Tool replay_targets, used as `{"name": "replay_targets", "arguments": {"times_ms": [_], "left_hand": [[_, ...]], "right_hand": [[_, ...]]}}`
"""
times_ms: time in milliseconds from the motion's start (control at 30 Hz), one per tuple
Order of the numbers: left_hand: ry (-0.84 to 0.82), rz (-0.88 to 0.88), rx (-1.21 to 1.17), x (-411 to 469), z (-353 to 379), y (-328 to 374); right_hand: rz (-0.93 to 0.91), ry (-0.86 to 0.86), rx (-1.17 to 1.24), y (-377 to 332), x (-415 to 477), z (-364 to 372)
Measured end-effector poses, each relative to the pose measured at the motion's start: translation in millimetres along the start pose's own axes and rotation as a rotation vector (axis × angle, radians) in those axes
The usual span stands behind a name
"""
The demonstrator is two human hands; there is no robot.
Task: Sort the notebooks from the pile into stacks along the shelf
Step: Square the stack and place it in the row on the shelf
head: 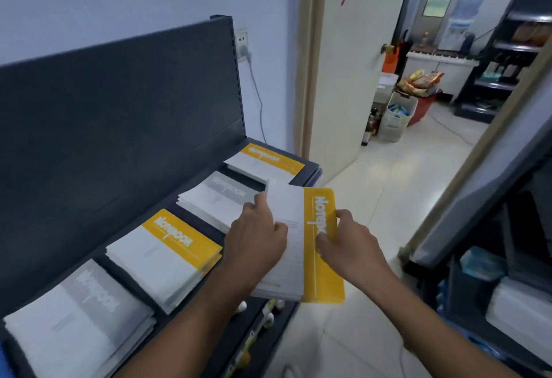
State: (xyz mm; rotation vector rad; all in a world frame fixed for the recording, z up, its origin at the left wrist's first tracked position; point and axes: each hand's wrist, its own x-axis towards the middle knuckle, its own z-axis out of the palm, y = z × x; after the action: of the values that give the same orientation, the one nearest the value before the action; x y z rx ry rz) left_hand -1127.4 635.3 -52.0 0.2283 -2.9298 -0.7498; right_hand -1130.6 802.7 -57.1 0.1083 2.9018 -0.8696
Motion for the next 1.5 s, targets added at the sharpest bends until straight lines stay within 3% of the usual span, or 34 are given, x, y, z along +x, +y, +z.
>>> {"name": "replay_targets", "arguments": {"times_ms": [367, 933, 1200, 1500], "left_hand": [[0.048, -0.15, -0.069, 135.0, 37.7, 19.2], [0.244, -0.753, -0.144, 248.0, 76.4, 2.2], [0.332, -0.896, -0.115, 270.1, 91.7, -2.3], [0.354, -0.895, 0.007, 277.7, 105.6, 1.4]], "right_hand": [[-0.119, -0.039, -0.08, 1.8, 163.9, -17.3], [-0.5, -0.334, -0.081, -48.8, 372.3, 28.3], [-0.66, -0.464, -0.155, -67.6, 417.6, 58.5], [-0.801, -0.497, -0.232, -73.4, 425.2, 69.7]]}}
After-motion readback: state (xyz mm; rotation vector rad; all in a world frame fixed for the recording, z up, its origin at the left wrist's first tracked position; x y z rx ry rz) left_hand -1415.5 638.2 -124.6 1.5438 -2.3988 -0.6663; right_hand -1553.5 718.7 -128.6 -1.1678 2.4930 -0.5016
